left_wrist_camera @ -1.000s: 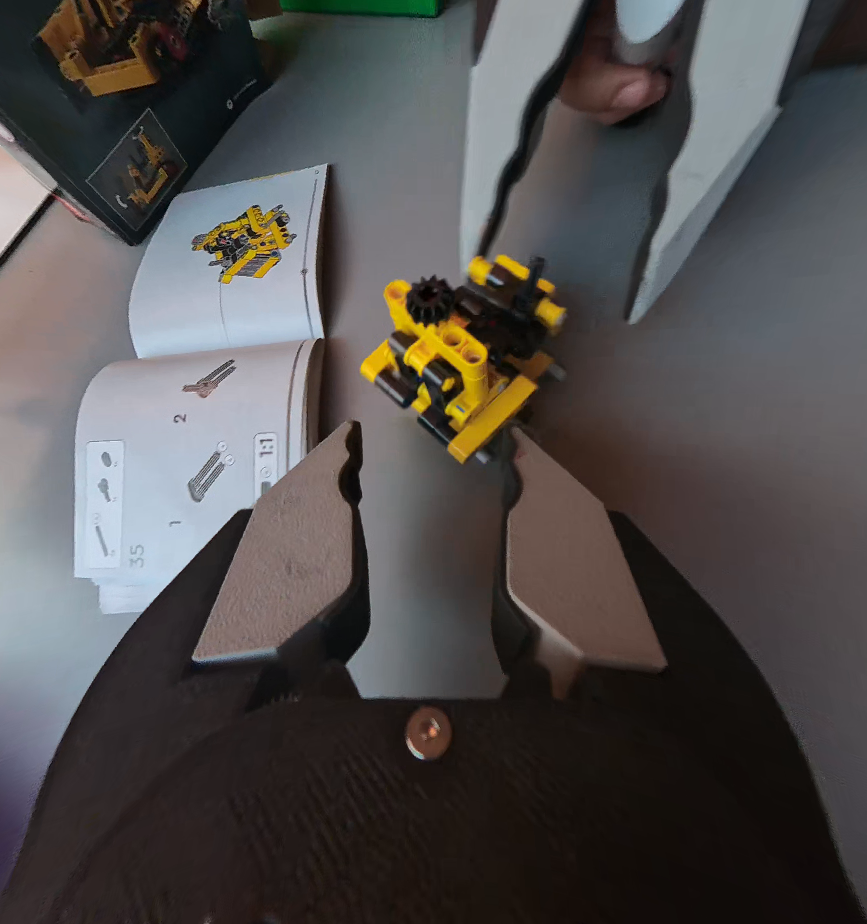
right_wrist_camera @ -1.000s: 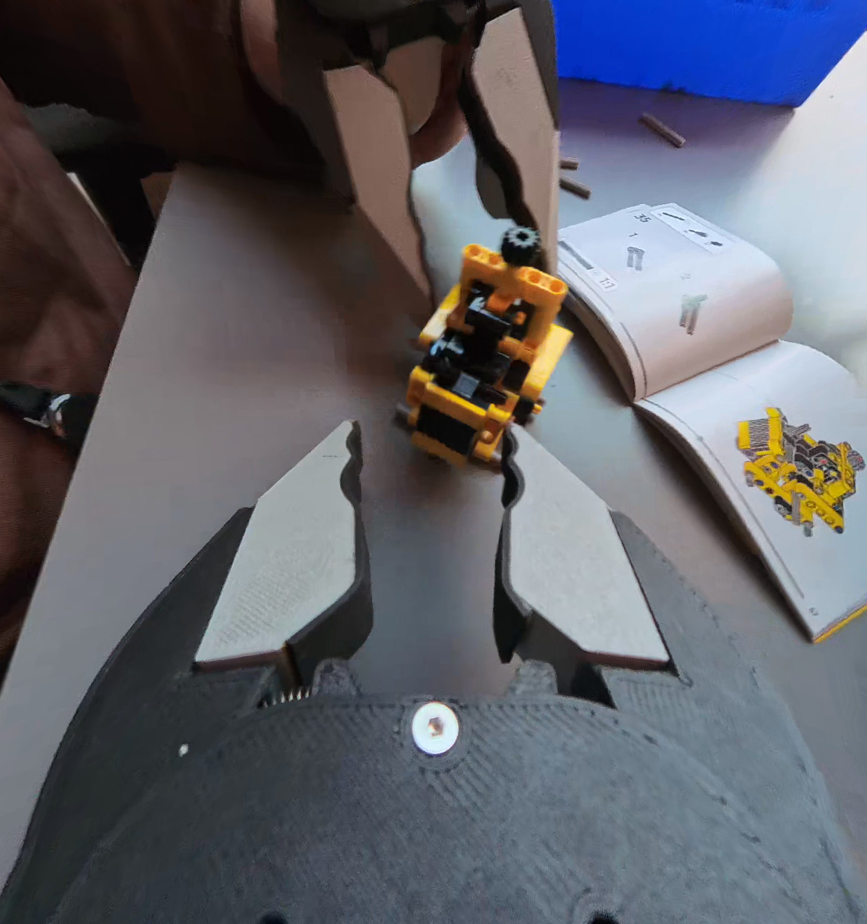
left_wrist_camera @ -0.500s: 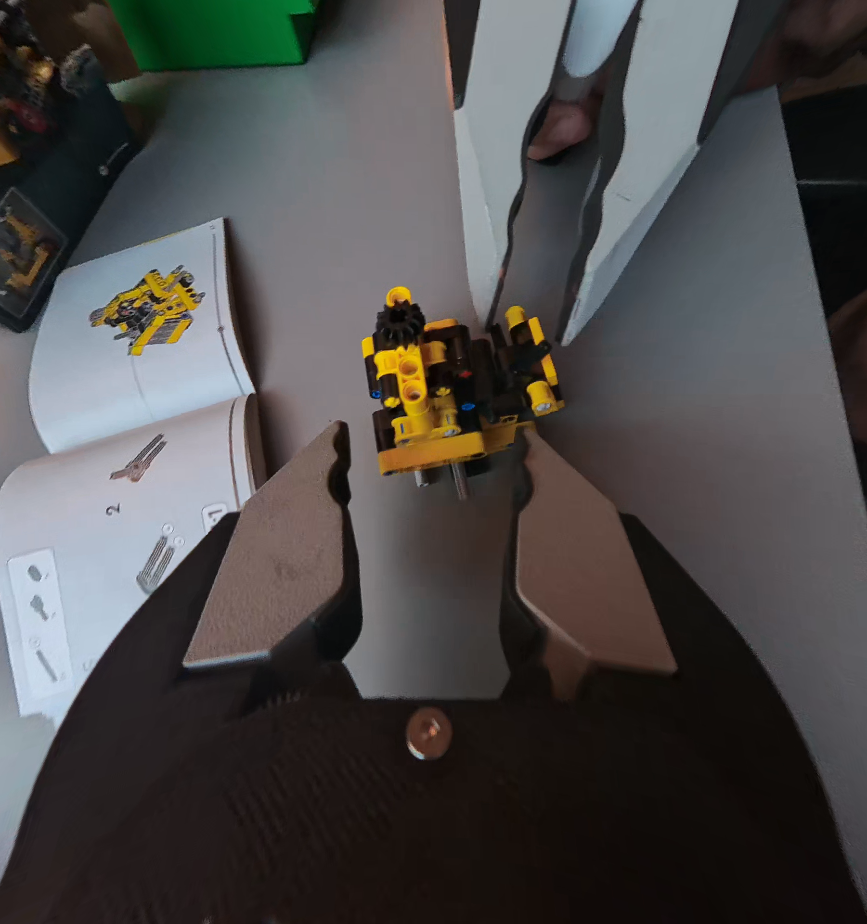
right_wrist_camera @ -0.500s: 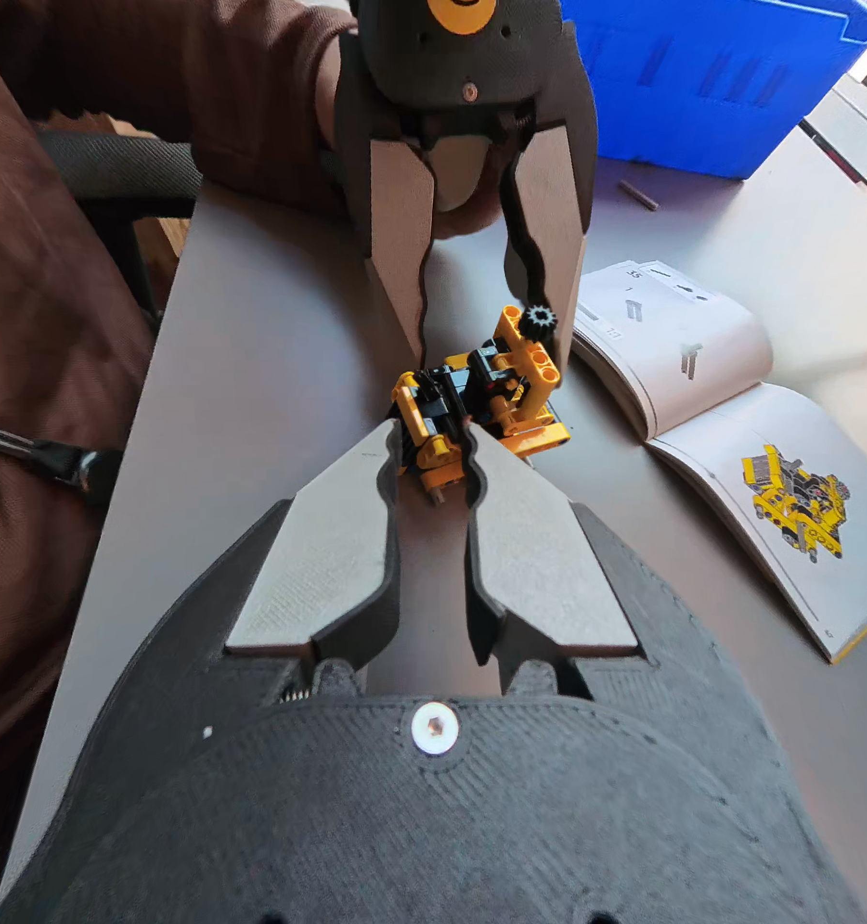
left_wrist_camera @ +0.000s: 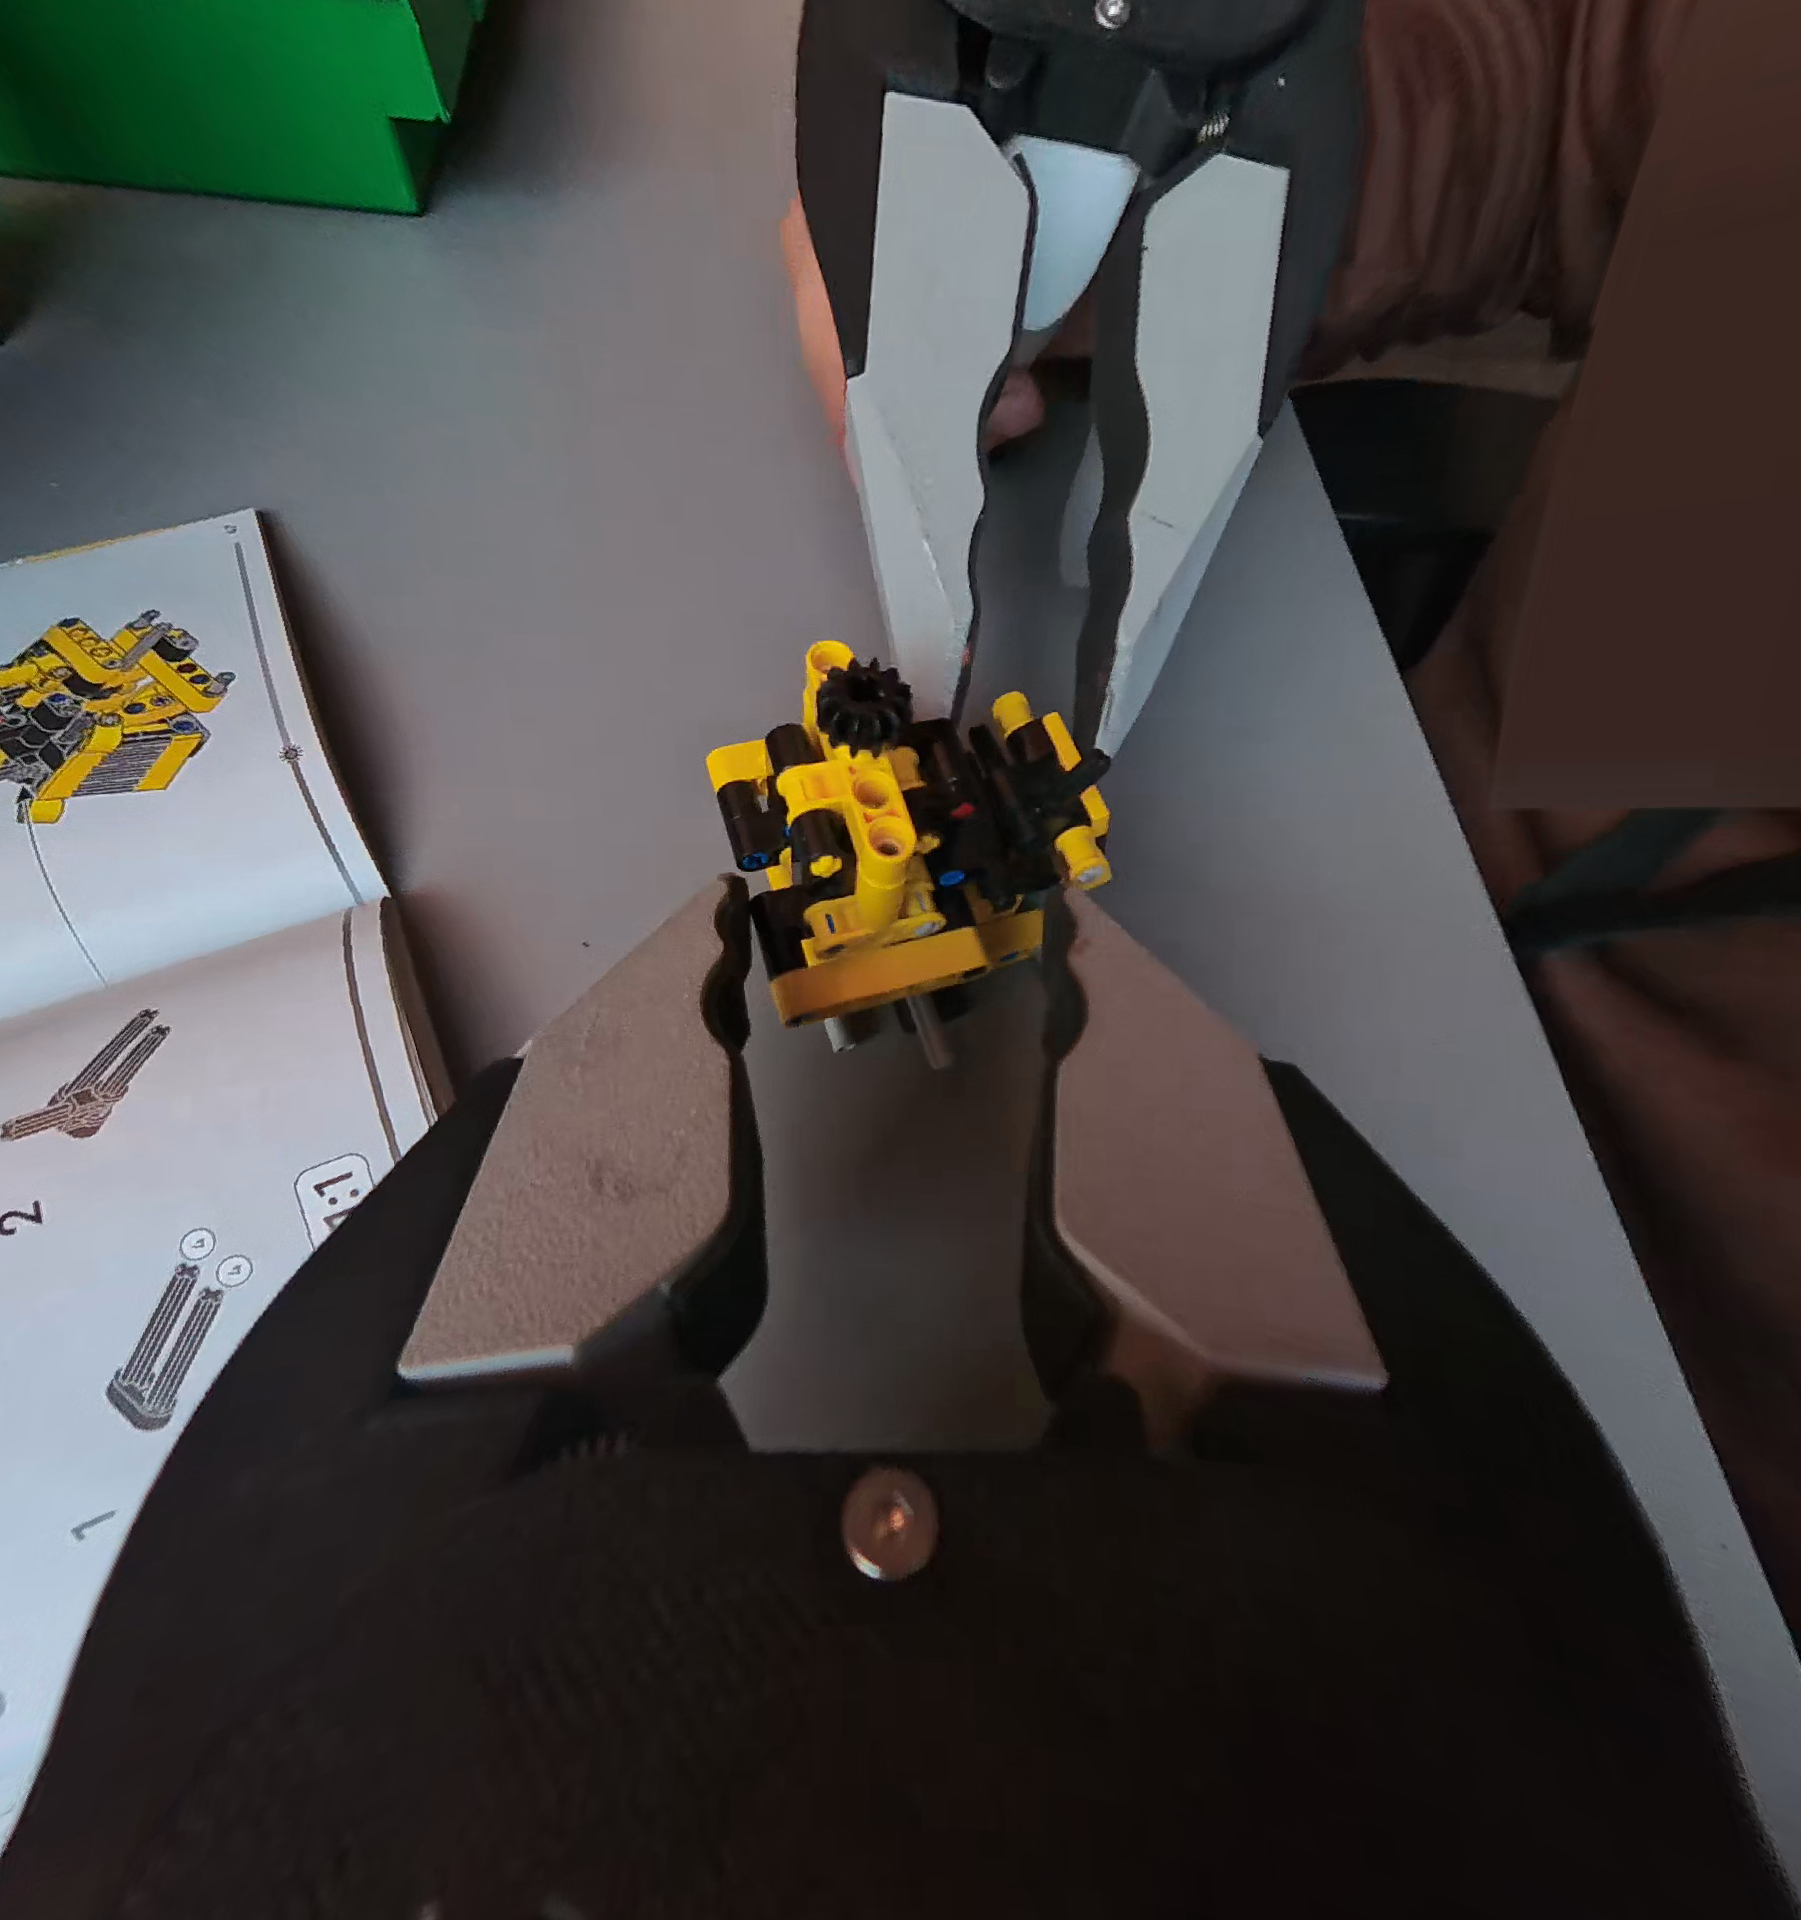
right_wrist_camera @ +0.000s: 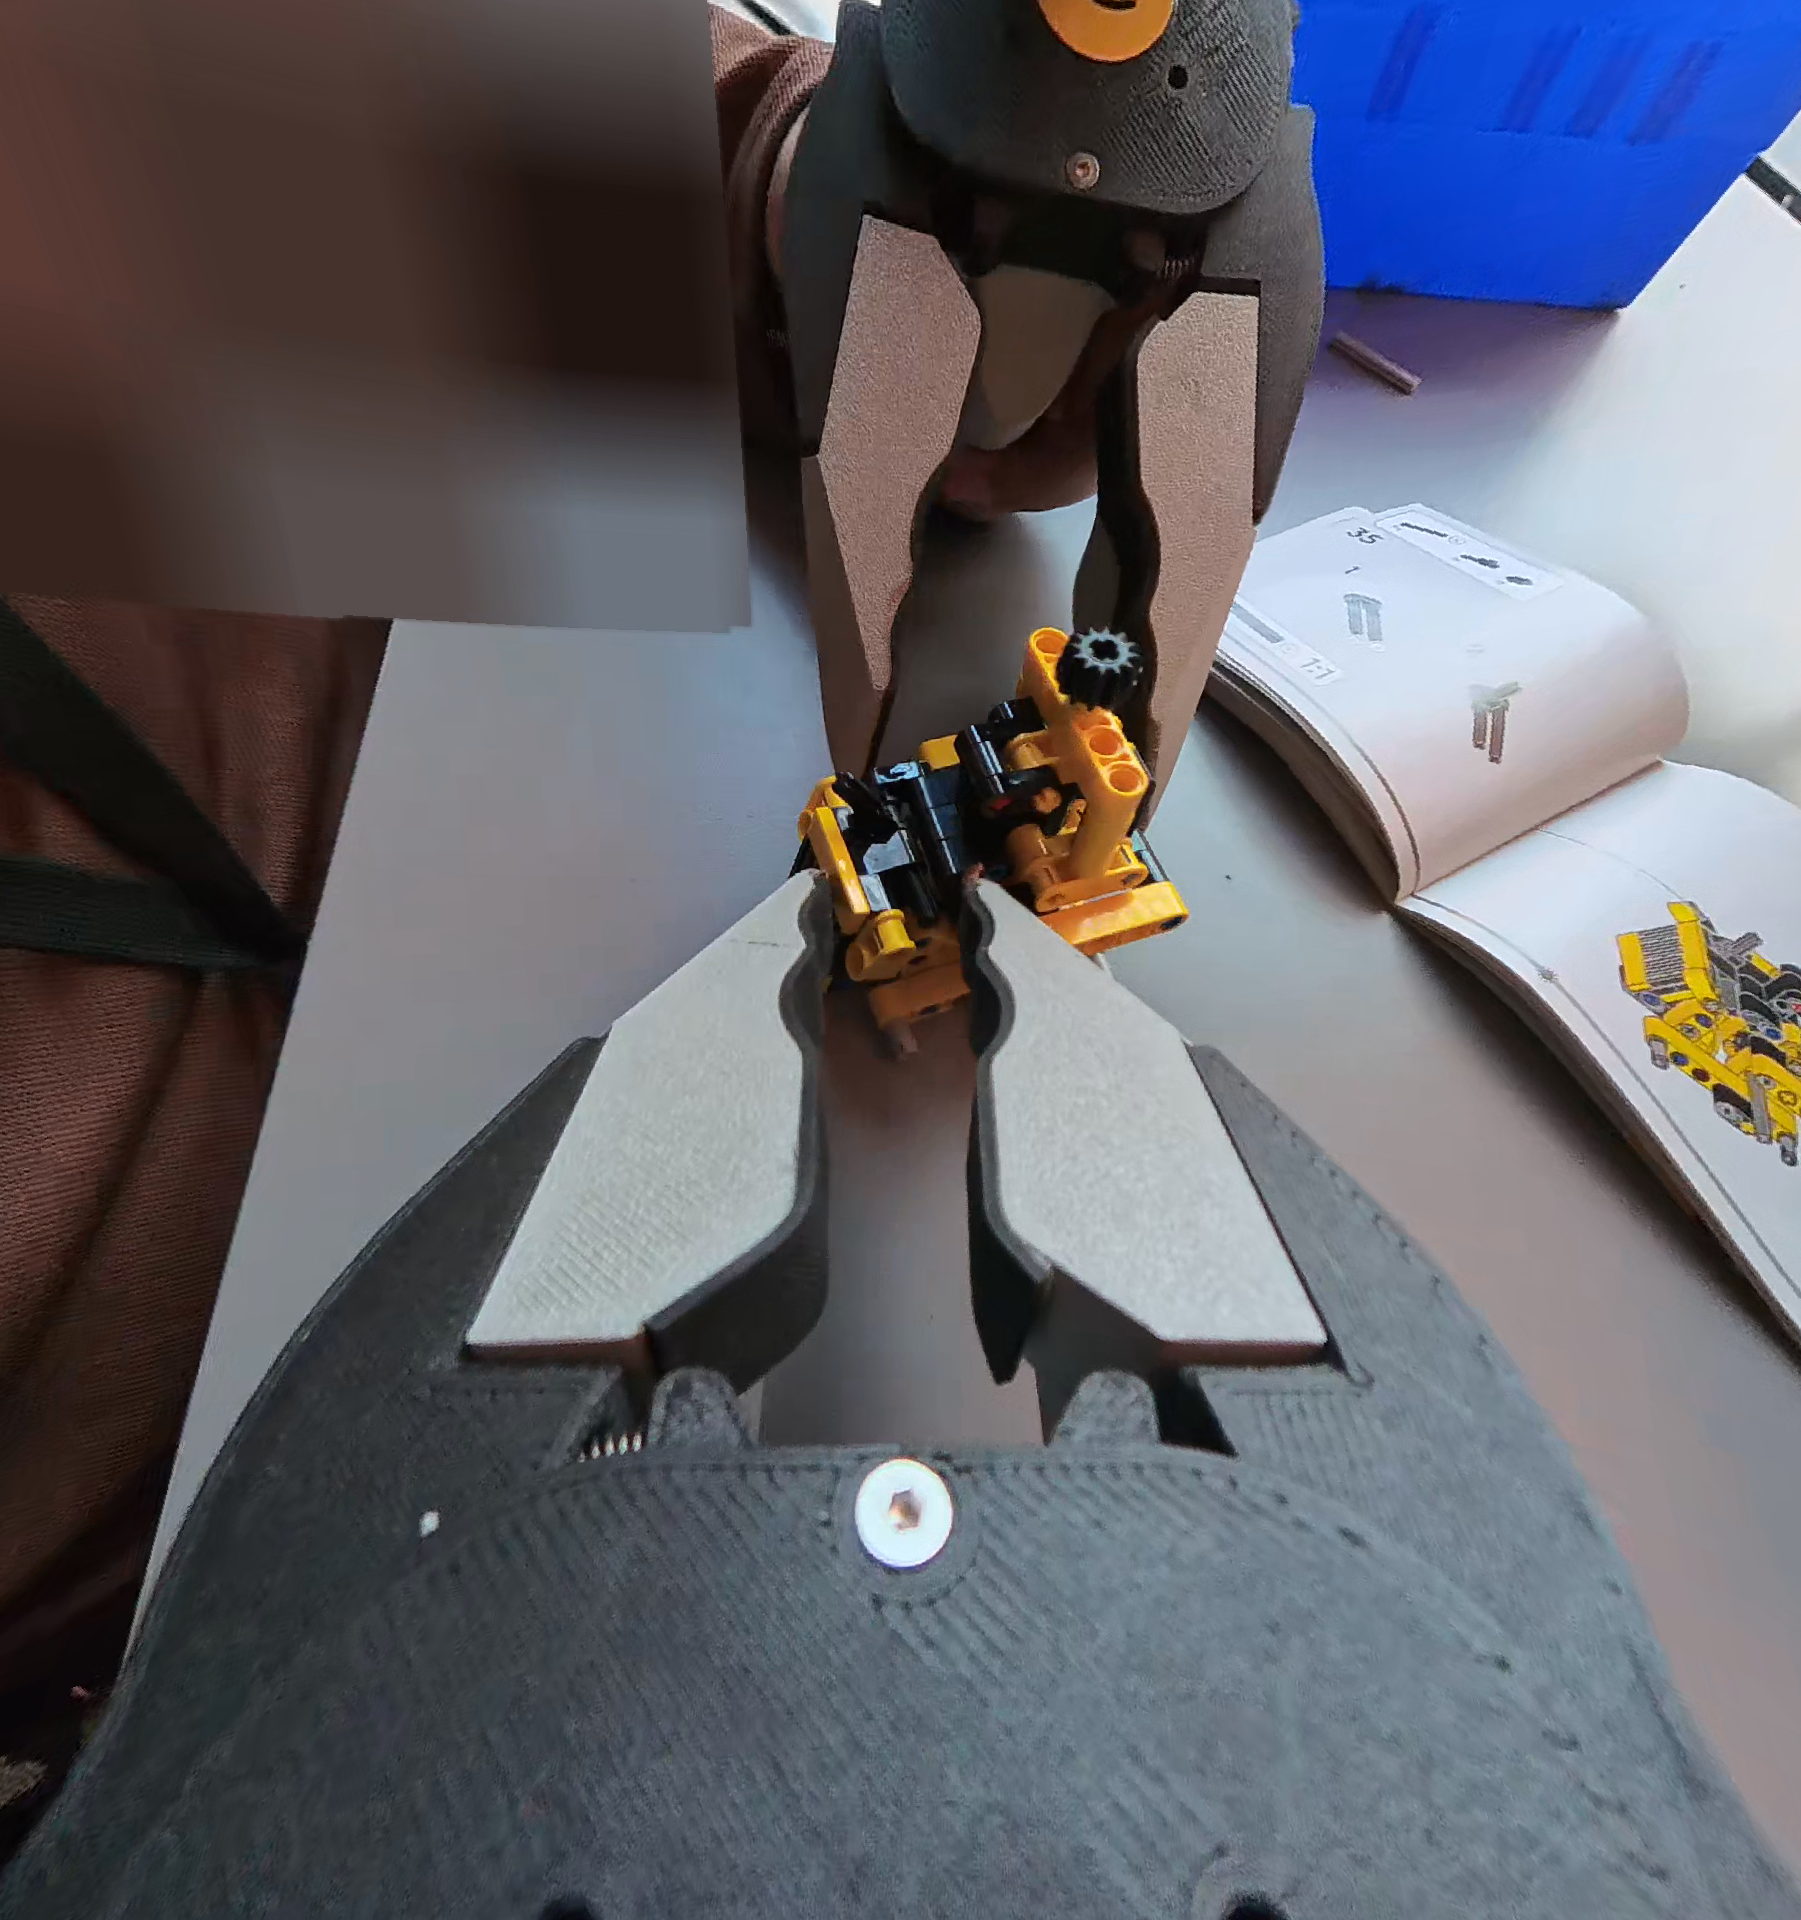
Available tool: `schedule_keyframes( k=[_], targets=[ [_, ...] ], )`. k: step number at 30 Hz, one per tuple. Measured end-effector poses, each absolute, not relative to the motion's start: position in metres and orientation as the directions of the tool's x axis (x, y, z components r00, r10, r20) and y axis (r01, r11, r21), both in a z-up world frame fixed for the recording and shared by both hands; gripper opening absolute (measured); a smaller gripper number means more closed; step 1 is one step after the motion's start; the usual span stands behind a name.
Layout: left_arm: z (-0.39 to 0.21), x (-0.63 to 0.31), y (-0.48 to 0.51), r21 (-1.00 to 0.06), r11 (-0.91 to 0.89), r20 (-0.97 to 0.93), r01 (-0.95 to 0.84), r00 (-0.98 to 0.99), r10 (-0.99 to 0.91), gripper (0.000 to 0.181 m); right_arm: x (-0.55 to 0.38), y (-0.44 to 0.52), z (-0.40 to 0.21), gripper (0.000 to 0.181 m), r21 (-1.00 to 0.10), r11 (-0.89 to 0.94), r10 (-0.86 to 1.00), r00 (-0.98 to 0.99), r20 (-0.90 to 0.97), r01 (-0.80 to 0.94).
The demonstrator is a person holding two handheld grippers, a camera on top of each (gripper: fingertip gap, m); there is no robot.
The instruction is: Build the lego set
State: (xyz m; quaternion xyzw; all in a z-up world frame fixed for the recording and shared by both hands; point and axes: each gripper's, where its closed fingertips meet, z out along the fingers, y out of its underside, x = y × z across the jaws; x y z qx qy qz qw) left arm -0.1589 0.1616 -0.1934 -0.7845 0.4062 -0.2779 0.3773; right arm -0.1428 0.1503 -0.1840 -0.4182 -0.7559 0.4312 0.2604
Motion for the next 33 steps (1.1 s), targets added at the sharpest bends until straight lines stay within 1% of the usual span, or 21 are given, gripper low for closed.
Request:
schedule_keyframes(
  k=[1, 7, 10, 15, 21, 24, 26, 30, 33],
  targets=[
    [-0.1934, -0.158, 0.1615, -0.818, -0.381, 0.123, -0.431, 0.516, -0.848, 0.054, -0.1419, 0.1504, -0.1841, 0.021, -0.87, 0.28, 0.857, -0.514, 0.036, 0.407],
    [-0.194, -0.1574, 0.1577, -0.817, -0.376, 0.104, -0.438, 0.528, -0.843, 0.05, -0.1377, 0.146, -0.1854, 0.017, -0.866, 0.284, 0.854, -0.519, 0.033, 0.412],
    [-0.1944, -0.1561, 0.1566, -0.814, -0.386, 0.113, -0.434, 0.533, -0.839, 0.052, -0.1374, 0.145, -0.1854, 0.017, -0.865, 0.276, 0.86, -0.51, 0.028, 0.418],
    [-0.1952, -0.1548, 0.1586, -0.802, -0.428, 0.101, -0.416, 0.612, -0.784, 0.053, -0.1363, 0.1481, -0.1855, 0.018, -0.865, 0.238, 0.882, -0.471, 0.002, 0.442],
    [-0.1959, -0.1549, 0.1569, -0.786, -0.395, -0.029, -0.475, 0.667, -0.744, 0.054, -0.1353, 0.1474, -0.1861, 0.019, -0.849, 0.262, 0.892, -0.45, 0.033, 0.458],
    [-0.1966, -0.156, 0.157, -0.783, -0.41, -0.021, -0.468, 0.679, -0.734, 0.053, -0.1363, 0.1477, -0.1863, 0.019, -0.841, 0.268, 0.894, -0.446, 0.035, 0.471],
    [-0.1968, -0.1565, 0.157, -0.778, -0.435, -0.004, -0.453, 0.696, -0.718, 0.053, -0.1361, 0.148, -0.1869, 0.02, -0.824, 0.297, 0.891, -0.451, 0.058, 0.482],
    [-0.1968, -0.1552, 0.1566, -0.759, -0.461, -0.002, -0.46, 0.709, -0.705, 0.053, -0.1333, 0.1489, -0.189, 0.019, -0.737, 0.437, 0.846, -0.513, 0.144, 0.515],
    [-0.1967, -0.1556, 0.1567, -0.778, -0.488, 0.081, -0.396, 0.706, -0.703, 0.053, -0.1335, 0.1497, -0.1898, 0.019, -0.714, 0.475, 0.818, -0.557, 0.142, 0.514]
  ],
)
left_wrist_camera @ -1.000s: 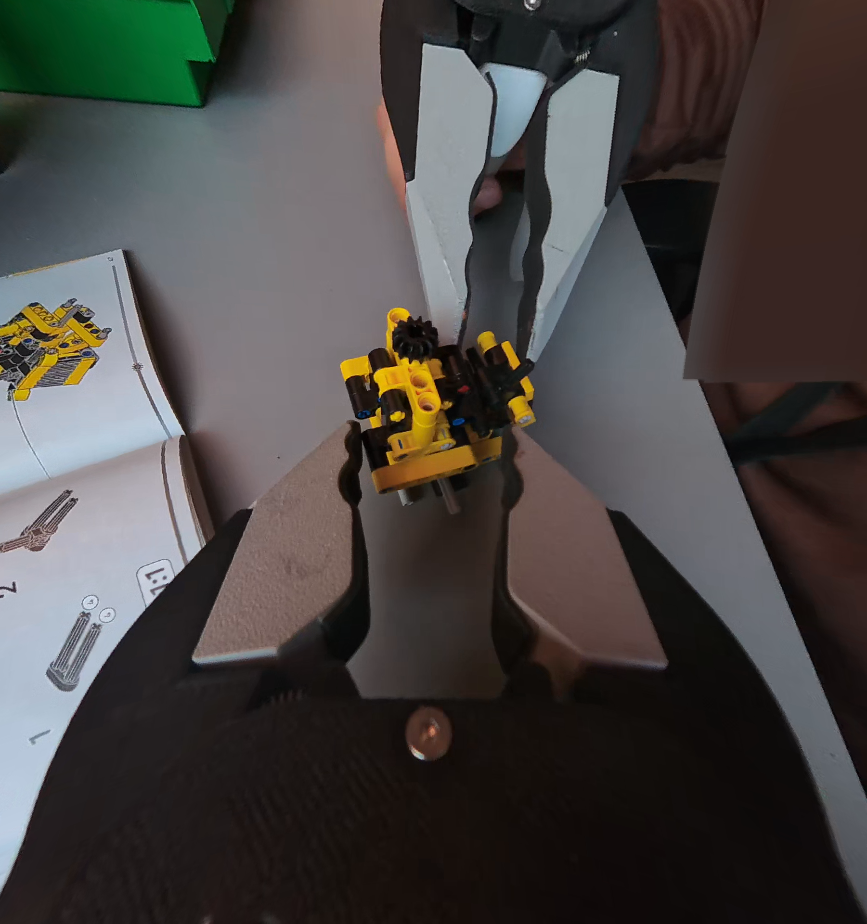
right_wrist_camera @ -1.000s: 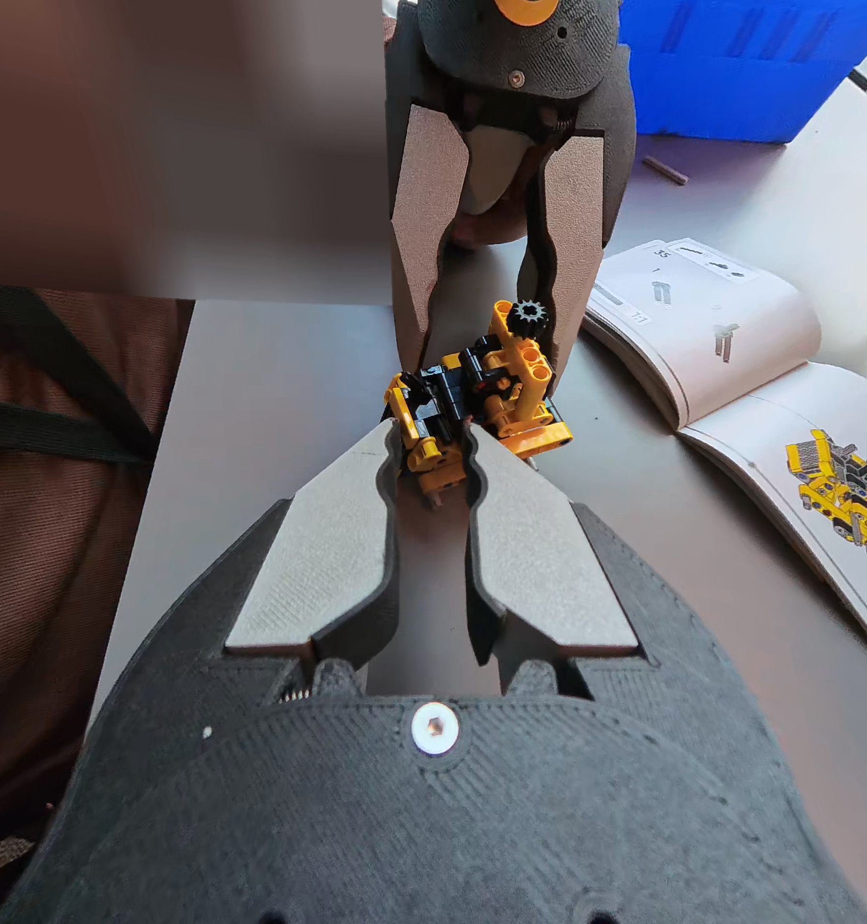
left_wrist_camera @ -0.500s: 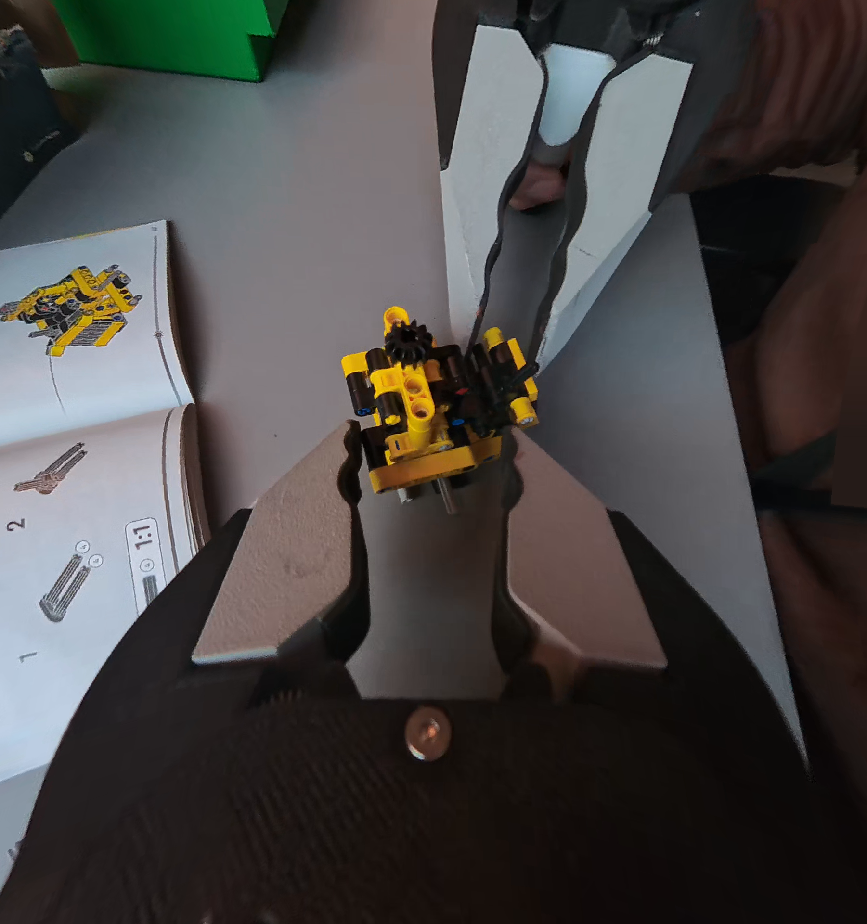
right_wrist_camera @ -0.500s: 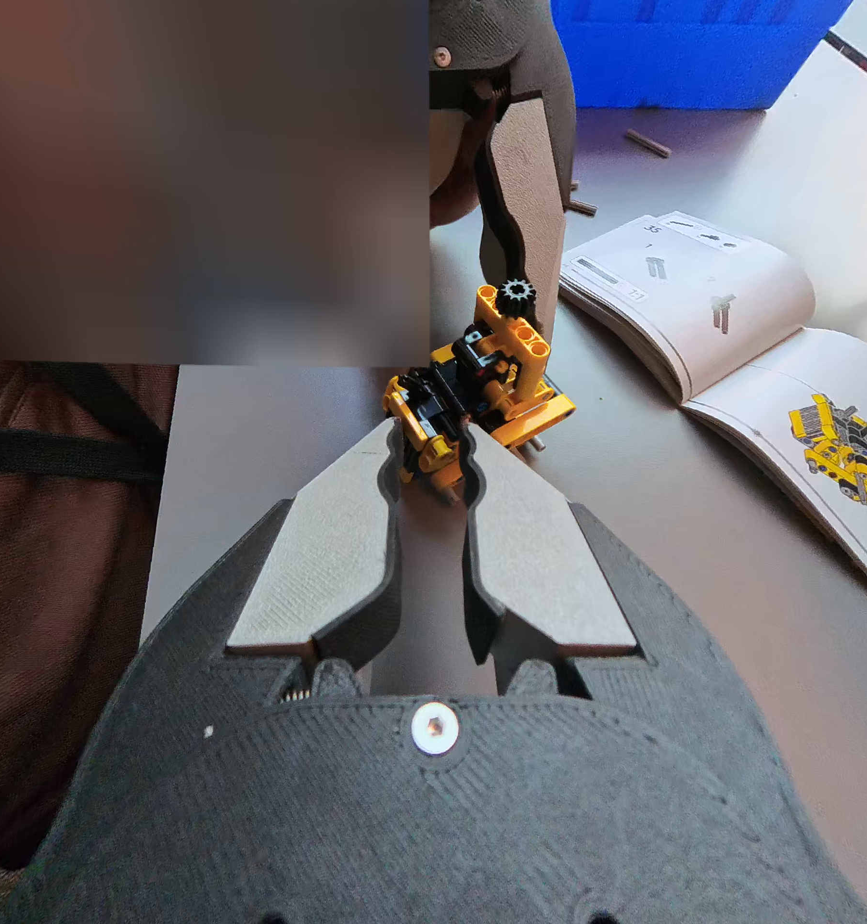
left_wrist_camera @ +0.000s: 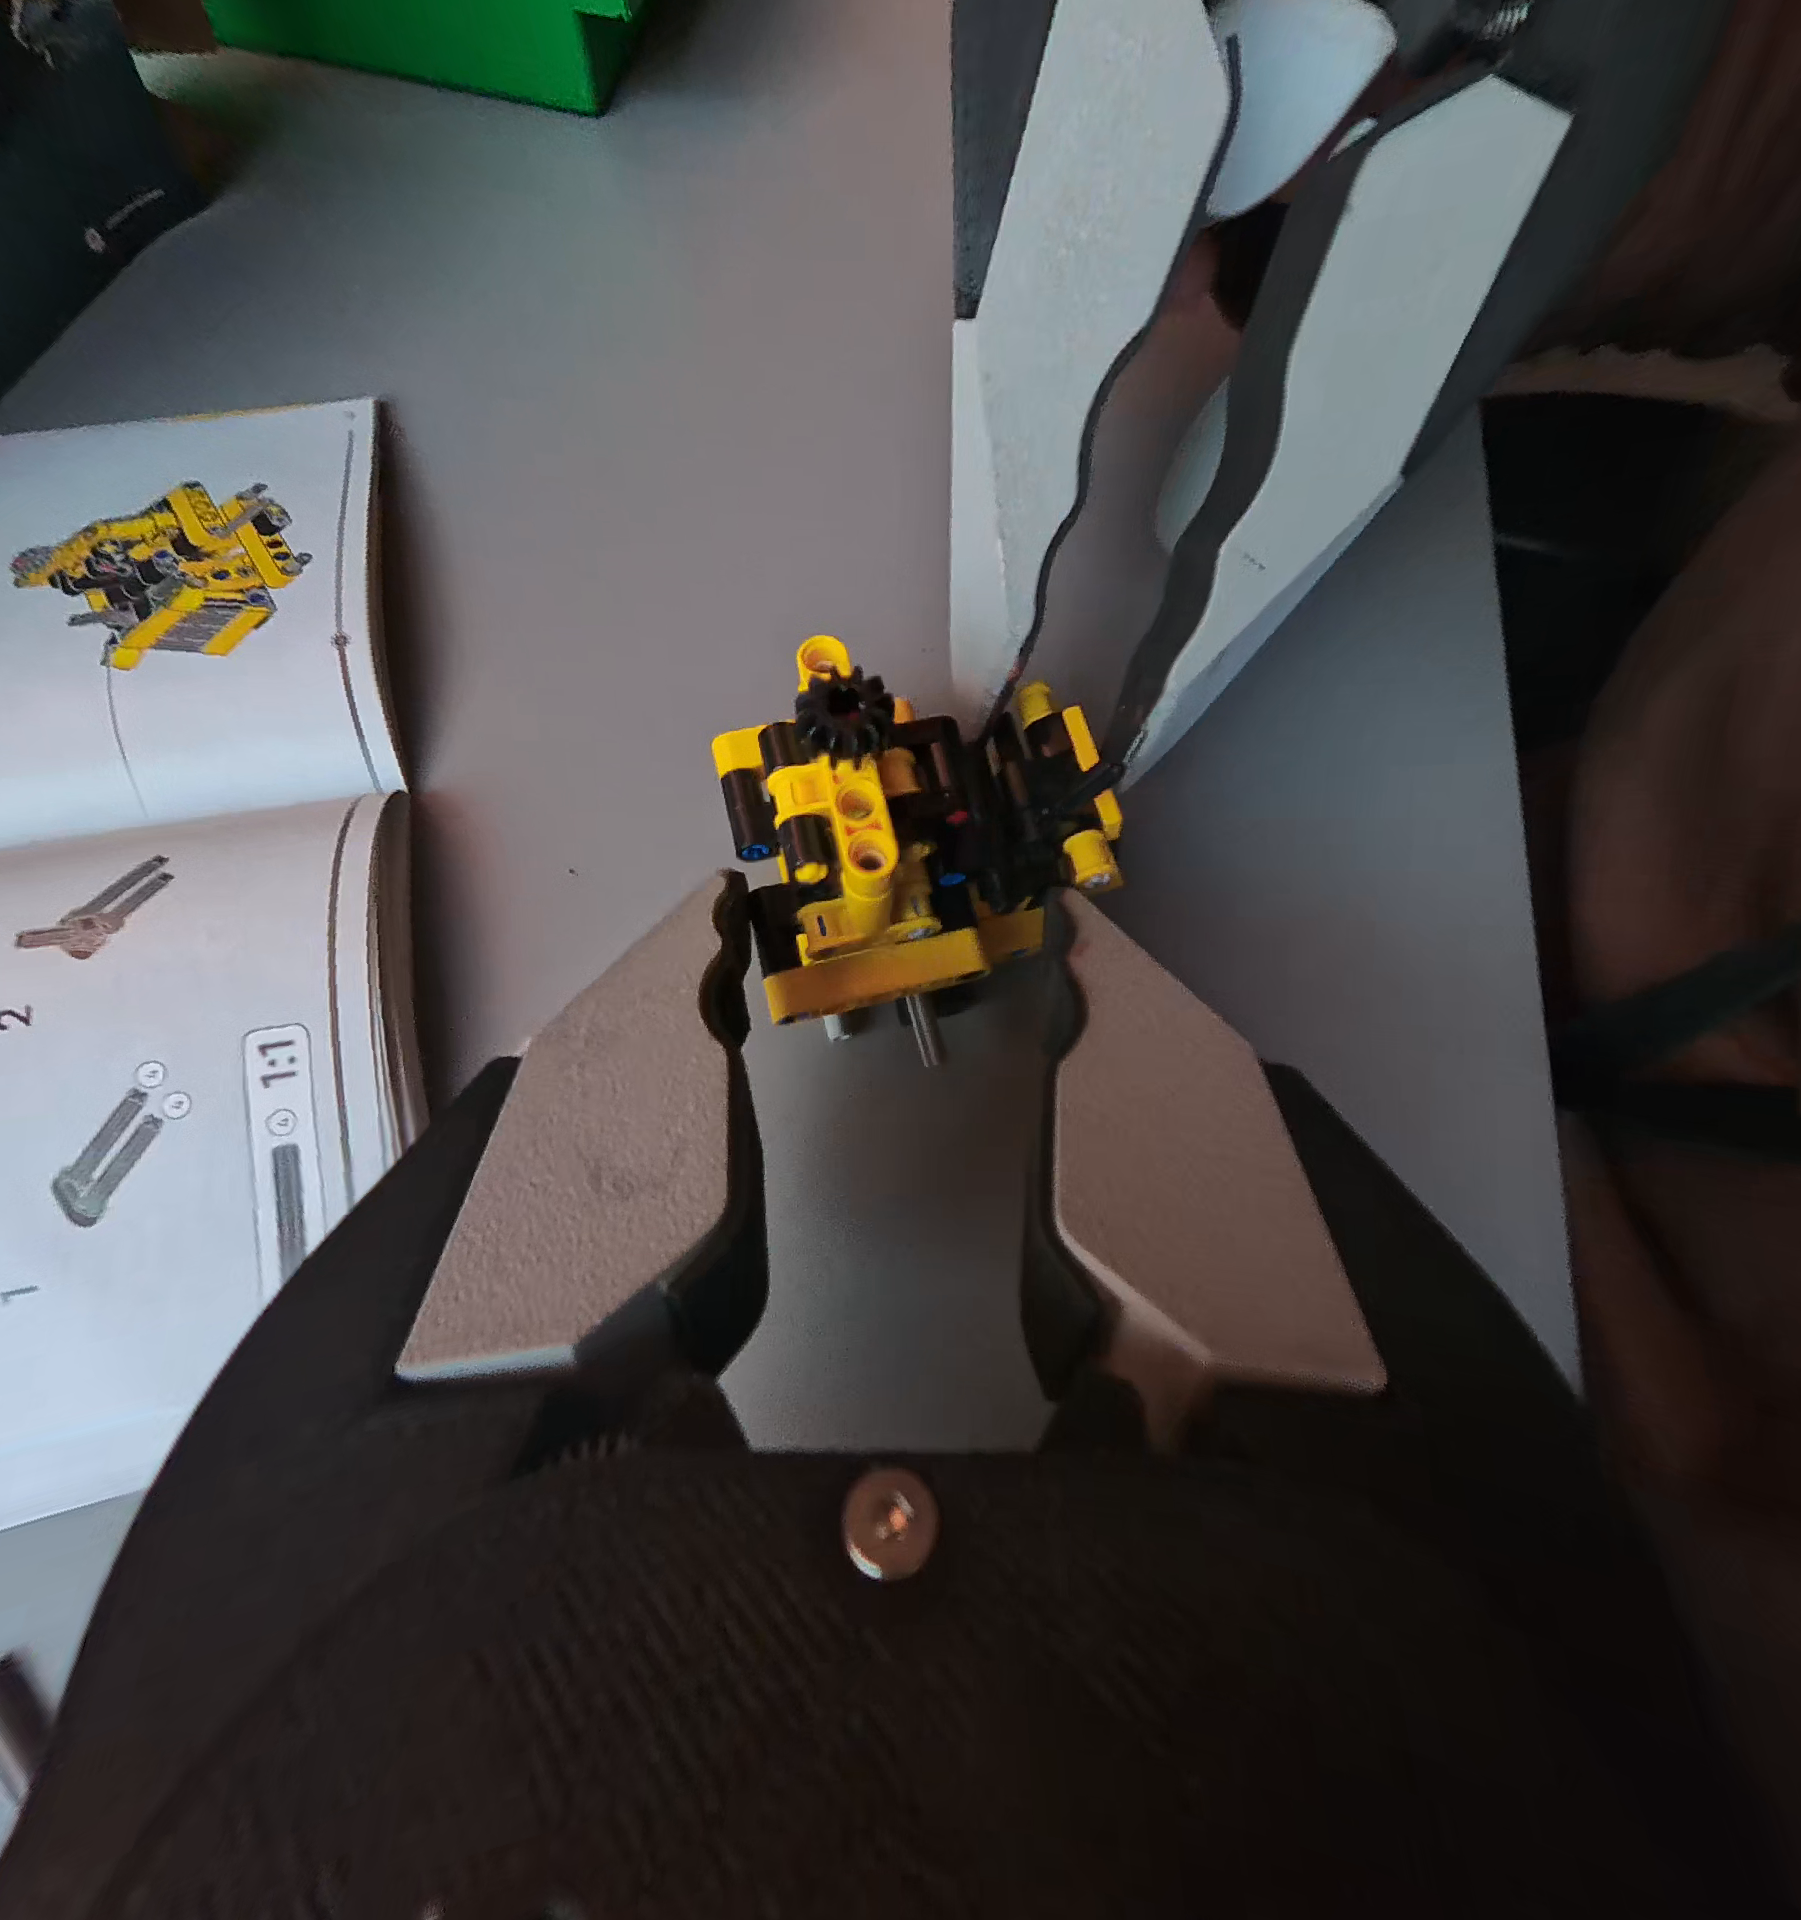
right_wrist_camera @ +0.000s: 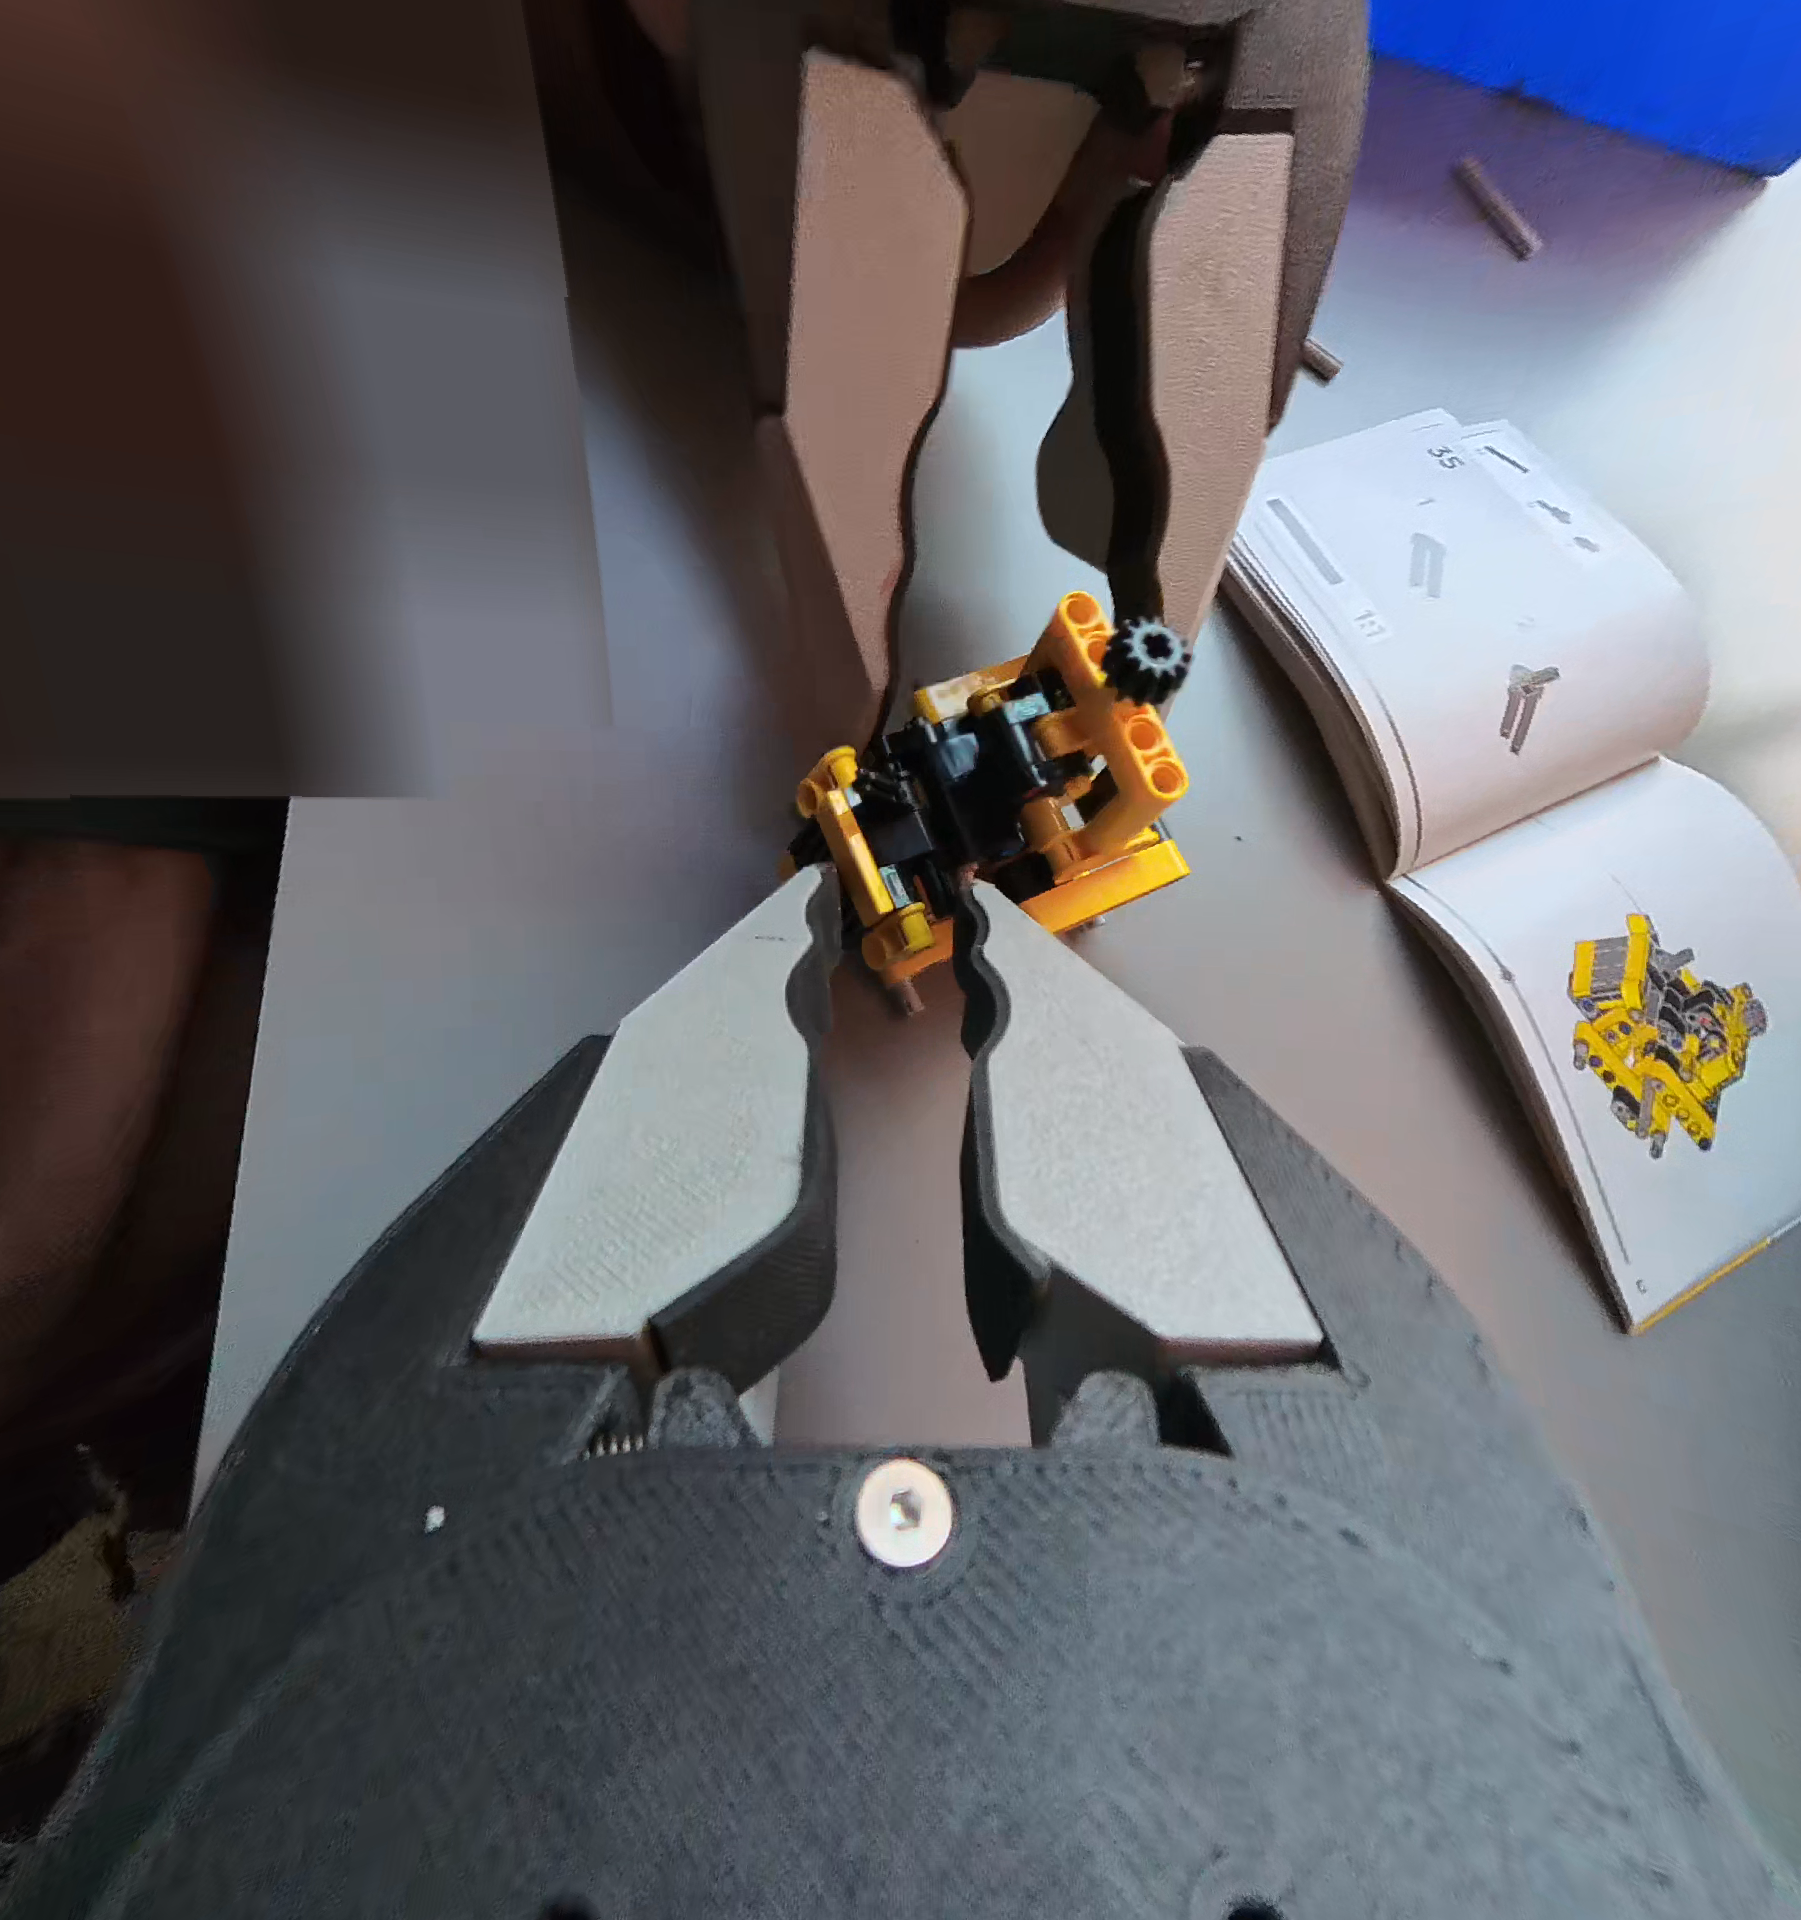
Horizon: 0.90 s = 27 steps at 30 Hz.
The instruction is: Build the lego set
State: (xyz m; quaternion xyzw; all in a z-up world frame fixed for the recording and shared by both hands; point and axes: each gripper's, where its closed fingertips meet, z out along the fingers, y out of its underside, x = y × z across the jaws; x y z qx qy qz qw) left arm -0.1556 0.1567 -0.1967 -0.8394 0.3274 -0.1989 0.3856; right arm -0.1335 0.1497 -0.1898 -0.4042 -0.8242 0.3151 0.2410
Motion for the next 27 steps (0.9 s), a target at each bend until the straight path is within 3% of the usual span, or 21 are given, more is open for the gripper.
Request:
schedule_keyframes(
  k=[5, 8, 22, 27],
  targets=[
    [-0.2, -0.1557, 0.1543, -0.769, -0.561, 0.231, -0.306, 0.685, -0.691, 0.054, -0.1358, 0.149, -0.1915, 0.022, -0.685, 0.518, 0.801, -0.572, 0.178, 0.512],
    [-0.2013, -0.1553, 0.1529, -0.745, -0.614, 0.316, -0.26, 0.673, -0.669, 0.053, -0.1353, 0.1492, -0.1942, 0.025, -0.612, 0.639, 0.744, -0.578, 0.336, 0.466],
    [-0.2024, -0.151, 0.1525, -0.699, -0.676, 0.355, -0.232, 0.708, -0.61, 0.052, -0.1338, 0.1503, -0.1945, 0.017, -0.486, 0.672, 0.739, -0.548, 0.391, 0.559],
    [-0.2033, -0.155, 0.1557, -0.73, -0.648, 0.335, -0.22, 0.711, -0.619, 0.053, -0.1386, 0.1548, -0.1935, 0.02, -0.581, 0.596, 0.796, -0.502, 0.338, 0.554]
  ],
)
